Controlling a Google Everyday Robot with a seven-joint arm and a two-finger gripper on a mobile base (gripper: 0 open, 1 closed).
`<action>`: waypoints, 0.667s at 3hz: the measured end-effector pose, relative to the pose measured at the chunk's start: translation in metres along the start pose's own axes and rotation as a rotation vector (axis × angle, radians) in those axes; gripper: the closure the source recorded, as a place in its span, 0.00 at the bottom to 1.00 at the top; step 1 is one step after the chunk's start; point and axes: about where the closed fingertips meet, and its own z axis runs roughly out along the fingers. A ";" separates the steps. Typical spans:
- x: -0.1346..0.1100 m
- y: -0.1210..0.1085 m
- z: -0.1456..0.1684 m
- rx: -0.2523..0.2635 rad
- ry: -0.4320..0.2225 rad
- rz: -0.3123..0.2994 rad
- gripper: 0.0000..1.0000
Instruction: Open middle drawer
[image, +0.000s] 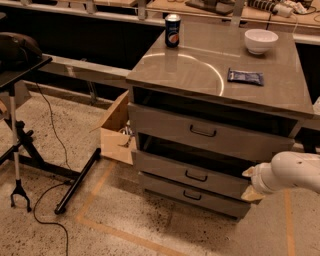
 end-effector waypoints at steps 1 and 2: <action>0.002 0.002 -0.041 0.008 0.004 -0.005 0.42; -0.001 0.004 -0.051 0.008 -0.009 -0.007 0.66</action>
Offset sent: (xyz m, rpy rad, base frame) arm -0.0268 -0.0043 0.0538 0.0181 -0.0157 0.0108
